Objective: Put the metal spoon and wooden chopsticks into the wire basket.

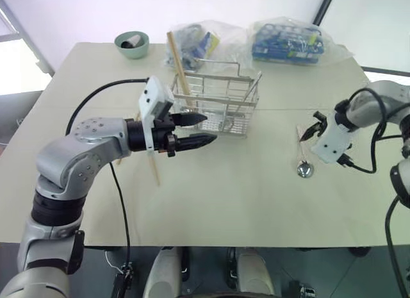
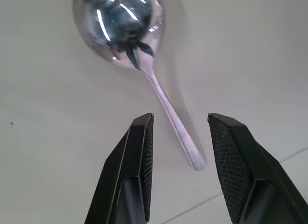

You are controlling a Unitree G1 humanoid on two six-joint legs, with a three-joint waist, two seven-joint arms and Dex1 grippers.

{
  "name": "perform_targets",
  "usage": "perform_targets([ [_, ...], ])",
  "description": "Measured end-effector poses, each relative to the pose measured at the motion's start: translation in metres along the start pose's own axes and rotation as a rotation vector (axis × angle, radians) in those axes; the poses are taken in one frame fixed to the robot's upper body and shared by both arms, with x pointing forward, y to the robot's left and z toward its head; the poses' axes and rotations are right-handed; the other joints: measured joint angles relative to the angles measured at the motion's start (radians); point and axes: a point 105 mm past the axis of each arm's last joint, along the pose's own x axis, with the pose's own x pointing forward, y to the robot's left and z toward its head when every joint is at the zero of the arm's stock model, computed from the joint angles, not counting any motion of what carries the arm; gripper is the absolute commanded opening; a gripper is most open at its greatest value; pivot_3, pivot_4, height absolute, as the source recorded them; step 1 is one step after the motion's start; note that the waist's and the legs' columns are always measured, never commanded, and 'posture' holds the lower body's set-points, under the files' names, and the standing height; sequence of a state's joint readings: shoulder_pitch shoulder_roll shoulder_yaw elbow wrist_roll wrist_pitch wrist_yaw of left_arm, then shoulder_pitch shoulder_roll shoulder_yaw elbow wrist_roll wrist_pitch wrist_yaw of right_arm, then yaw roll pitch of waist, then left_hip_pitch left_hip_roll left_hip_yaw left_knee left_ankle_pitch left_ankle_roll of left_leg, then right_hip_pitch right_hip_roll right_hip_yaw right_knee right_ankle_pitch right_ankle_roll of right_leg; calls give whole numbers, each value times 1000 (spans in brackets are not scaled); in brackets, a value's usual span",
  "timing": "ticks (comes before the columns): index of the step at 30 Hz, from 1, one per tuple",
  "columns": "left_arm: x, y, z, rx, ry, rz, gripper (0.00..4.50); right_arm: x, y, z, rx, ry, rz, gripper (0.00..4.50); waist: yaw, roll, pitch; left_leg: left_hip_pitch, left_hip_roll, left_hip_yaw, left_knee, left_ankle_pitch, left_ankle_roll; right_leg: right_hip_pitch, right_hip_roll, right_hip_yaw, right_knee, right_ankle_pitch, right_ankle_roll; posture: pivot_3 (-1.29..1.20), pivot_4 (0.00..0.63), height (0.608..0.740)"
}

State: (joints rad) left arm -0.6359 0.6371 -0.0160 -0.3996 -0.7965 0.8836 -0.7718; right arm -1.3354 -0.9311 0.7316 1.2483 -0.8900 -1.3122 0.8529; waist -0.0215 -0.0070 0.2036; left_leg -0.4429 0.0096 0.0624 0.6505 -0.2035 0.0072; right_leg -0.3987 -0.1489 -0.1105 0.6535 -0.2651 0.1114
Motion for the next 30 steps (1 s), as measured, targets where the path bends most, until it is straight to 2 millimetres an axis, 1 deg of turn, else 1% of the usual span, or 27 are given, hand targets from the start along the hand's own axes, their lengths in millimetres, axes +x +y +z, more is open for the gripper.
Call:
perform_targets([
  [5, 0, -7, 1, 7, 10, -30, 2951, 19, 12, 6, -26, -19, 23, 1799, 2, 0, 0, 0, 0, 0, 0, 0, 0, 0, 0, 0, 0, 0, 0, 0, 150, 707],
  [12, 0, -8, 2, 7, 24, -29, 2951, 25, 11, 5, -19, -9, -25, 1799, -1, -3, -2, 2, 0, -1, 2, 0, 0, 3, 1, 0, 0, 0, 0, 0, 150, 707],
  [13, 0, -7, 4, 11, 24, -26, 2951, 26, 11, 5, -15, -11, -30, 1570, -3, -4, -2, 3, 1, -1, 2, 0, 0, 4, 1, 0, 0, 0, 0, 0, 150, 707],
  [15, 0, -6, 7, 22, 23, -18, 2951, 28, 11, 6, -9, -17, -25, 944, -8, -6, -3, 4, 1, -1, 1, 0, 0, 6, 2, 0, 0, 0, 0, 0, 150, 707],
  [17, -2, -5, 8, 26, 20, -7, 2951, 30, 10, 7, -2, -24, -26, 68, -19, -6, -4, 5, 1, -2, 1, 0, 0, 6, 2, 0, 0, 0, 0, 0, 150, 707],
  [19, -2, -4, 8, 26, 20, -6, 2951, 30, 6, 8, 2, -30, -50, 68, -26, -6, -4, 6, 2, -2, 0, 1, -1, 7, 3, 0, 0, 0, 0, 0, 150, 707],
  [24, -2, -4, 8, 26, 20, -4, 2951, 29, 4, 9, 24, -42, -59, 68, -24, -6, -3, 6, 4, -2, 0, 1, -2, 6, 6, 1, 0, 0, -1, 0, 150, 707],
  [26, -3, -3, 8, 26, 19, -2, 2951, 29, -1, 14, 58, -80, -88, 68, -24, -6, -3, 6, 4, -1, 0, 1, -2, 6, 6, 1, -1, 0, -1, 0, 150, 707],
  [28, -3, 0, 7, 20, 18, 6, 2951, 31, -19, 28, 115, -191, -164, 68, -26, -5, -3, 6, 6, -1, -1, 1, -2, 7, 9, 2, -3, 2, -3, 0, 150, 707],
  [30, -4, 5, 8, 18, 14, 21, 2951, 33, -47, 44, 237, -348, -245, 68, -27, -5, -2, 6, 8, -1, -1, 2, -3, 7, 13, 2, -6, 4, -6, 0, 150, 707],
])
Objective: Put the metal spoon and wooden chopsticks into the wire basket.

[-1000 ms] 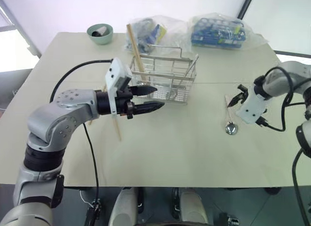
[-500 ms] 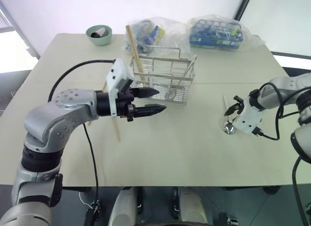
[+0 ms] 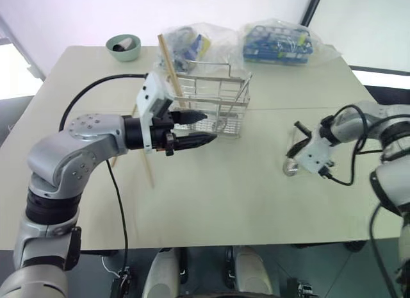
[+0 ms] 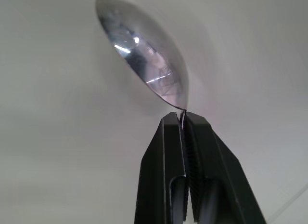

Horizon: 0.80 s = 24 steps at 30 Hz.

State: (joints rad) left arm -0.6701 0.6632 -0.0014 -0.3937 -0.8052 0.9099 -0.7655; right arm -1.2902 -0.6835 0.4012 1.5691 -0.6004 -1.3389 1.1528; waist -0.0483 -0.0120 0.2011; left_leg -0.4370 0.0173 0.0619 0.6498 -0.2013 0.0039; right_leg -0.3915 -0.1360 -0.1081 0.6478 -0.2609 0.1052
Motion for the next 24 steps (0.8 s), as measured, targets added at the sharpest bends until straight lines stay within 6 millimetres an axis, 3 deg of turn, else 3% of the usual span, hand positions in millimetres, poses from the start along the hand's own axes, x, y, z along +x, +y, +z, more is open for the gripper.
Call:
perform_targets([
  [2, -1, 4, 2, 10, -5, 13, 2951, -2, -20, 16, 202, -155, -49, 68, 4, 7, 5, -1, 0, 0, 0, 0, 0, -1, 1, 0, 0, 0, 0, 0, 150, 707],
  [4, -4, 10, 5, 19, -11, 29, 2951, -28, -62, 42, 402, -364, -126, 68, 8, 14, 9, -5, 2, 0, 0, 1, -1, -6, 1, 0, 1, 1, -1, 0, 150, 707],
  [7, -6, 18, 9, 26, -18, 46, 2951, -75, -131, 83, 503, -613, -244, 68, 11, 14, 9, -6, 6, 1, -3, 0, -2, -8, 3, 0, 0, 0, -2, 0, 150, 707],
  [9, -7, 19, 12, 41, -25, 46, 2951, -95, -150, 97, 572, -733, -273, 68, 18, 13, 9, -6, 5, 3, -3, 0, -3, -8, 3, -1, -1, 0, -2, 0, 150, 707],
  [14, -8, 27, 14, 48, -28, 60, 2951, -110, -152, 95, 761, -866, -266, 68, 29, 13, 9, -9, 0, 8, -2, -1, -2, -11, 0, 1, 0, 0, -2, 0, 150, 707],
  [24, -6, 28, 17, 62, -33, 61, 2951, -118, -148, 90, 817, -891, -278, 68, 8, 13, 9, -9, 0, 12, -3, 0, -2, -15, 1, 5, 3, 0, -1, 0, 150, 707],
])
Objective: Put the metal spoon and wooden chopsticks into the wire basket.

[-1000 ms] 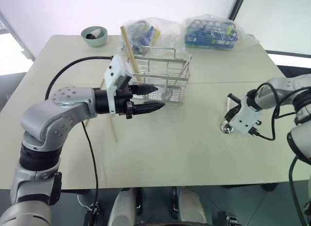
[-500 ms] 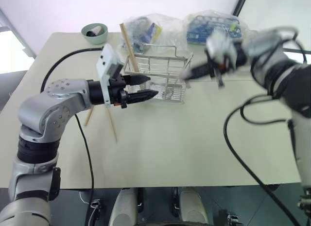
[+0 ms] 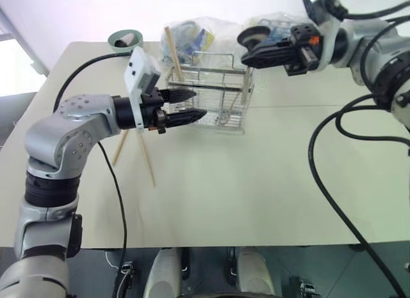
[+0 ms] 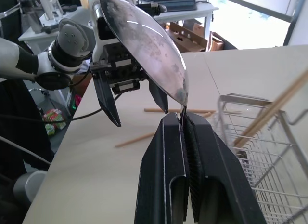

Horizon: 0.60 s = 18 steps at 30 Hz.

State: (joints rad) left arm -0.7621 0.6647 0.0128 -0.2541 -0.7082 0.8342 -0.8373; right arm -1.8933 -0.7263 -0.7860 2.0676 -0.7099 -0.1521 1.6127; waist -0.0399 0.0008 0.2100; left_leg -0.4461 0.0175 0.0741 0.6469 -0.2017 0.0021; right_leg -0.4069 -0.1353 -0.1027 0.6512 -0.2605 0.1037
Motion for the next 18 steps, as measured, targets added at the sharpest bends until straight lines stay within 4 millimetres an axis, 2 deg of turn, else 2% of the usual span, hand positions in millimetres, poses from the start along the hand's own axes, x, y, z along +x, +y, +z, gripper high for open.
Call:
perform_targets([
  [6, 0, 0, 0, 2, -2, -1, 2951, 0, -10, 19, -32, -95, -99, 68, -7, 0, 0, 2, 1, 1, 0, 0, 0, 0, 1, 1, 1, 0, 0, 0, 150, 707],
  [8, 0, 0, 1, 2, -2, 2, 2951, 4, -13, 15, -49, -81, -119, 68, -8, 0, 0, 2, 1, 2, 0, 0, 0, -1, 1, 2, 1, 0, 0, 0, 150, 707],
  [14, 0, 1, 1, 4, -4, 10, 2951, 25, -23, -22, -24, -74, -152, 68, -5, 0, 0, 1, 1, 3, 0, 0, 0, -1, 1, 4, 3, 0, 0, 0, 150, 707],
  [18, -1, 1, 1, 5, -4, 12, 2951, 30, -32, -11, -72, -115, -199, 68, -4, 0, 0, 1, 1, 2, 0, 0, 0, -1, 1, 4, 3, 0, 0, 0, 150, 707],
])
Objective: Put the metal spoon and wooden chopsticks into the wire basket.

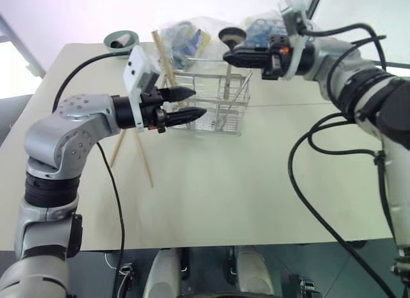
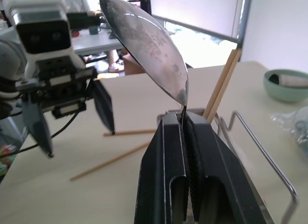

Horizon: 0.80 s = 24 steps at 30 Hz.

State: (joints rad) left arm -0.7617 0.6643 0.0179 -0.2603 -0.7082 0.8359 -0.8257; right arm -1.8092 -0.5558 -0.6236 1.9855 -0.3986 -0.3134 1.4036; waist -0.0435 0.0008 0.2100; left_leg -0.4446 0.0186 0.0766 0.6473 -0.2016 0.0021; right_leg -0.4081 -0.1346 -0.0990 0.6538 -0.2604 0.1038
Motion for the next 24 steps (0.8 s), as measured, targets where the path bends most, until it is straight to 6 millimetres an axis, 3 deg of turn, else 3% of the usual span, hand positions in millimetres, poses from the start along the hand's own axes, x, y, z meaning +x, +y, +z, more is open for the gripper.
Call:
perform_targets([
  [4, 0, -1, 2, 11, -2, -2, 2951, 1, -8, -2, -28, -1, -35, 68, -1, 0, 0, 0, 0, 0, 0, 0, 0, 0, 0, 0, 0, 0, 0, 0, 150, 707],
  [9, -1, -2, 3, 18, -4, 3, 2951, -5, -15, -51, 65, 80, -100, 68, 0, 0, 0, 0, 1, 0, 1, 0, 0, 0, 0, 0, 1, 0, 0, 0, 150, 707],
  [13, -1, -1, 3, 18, -5, 12, 2951, -9, -21, -69, 120, 98, -151, 1936, 1, 0, 0, 0, 2, 0, 1, 0, 0, -1, 0, 0, 2, 0, 0, 0, 150, 707],
  [15, -1, 0, 3, 18, -6, 20, 2951, -12, -24, -67, 105, 92, -180, 3004, 2, 0, 0, 0, 5, 1, 2, 0, 0, -1, 1, 1, 2, 0, 0, 0, 150, 707],
  [20, -3, 11, 4, 1, -21, 90, 2951, -20, -19, -56, 153, 47, -260, 3004, 9, 0, 0, 0, 5, 1, 3, 0, 0, -1, 1, 1, 3, 0, 0, 0, 150, 707],
  [24, -12, 30, 22, -14, -94, 220, 2951, -31, -15, -13, 169, -51, -280, 3004, 12, 0, 0, 0, 5, 1, 2, 0, 0, -1, 1, 1, 3, 0, 0, 0, 150, 707],
])
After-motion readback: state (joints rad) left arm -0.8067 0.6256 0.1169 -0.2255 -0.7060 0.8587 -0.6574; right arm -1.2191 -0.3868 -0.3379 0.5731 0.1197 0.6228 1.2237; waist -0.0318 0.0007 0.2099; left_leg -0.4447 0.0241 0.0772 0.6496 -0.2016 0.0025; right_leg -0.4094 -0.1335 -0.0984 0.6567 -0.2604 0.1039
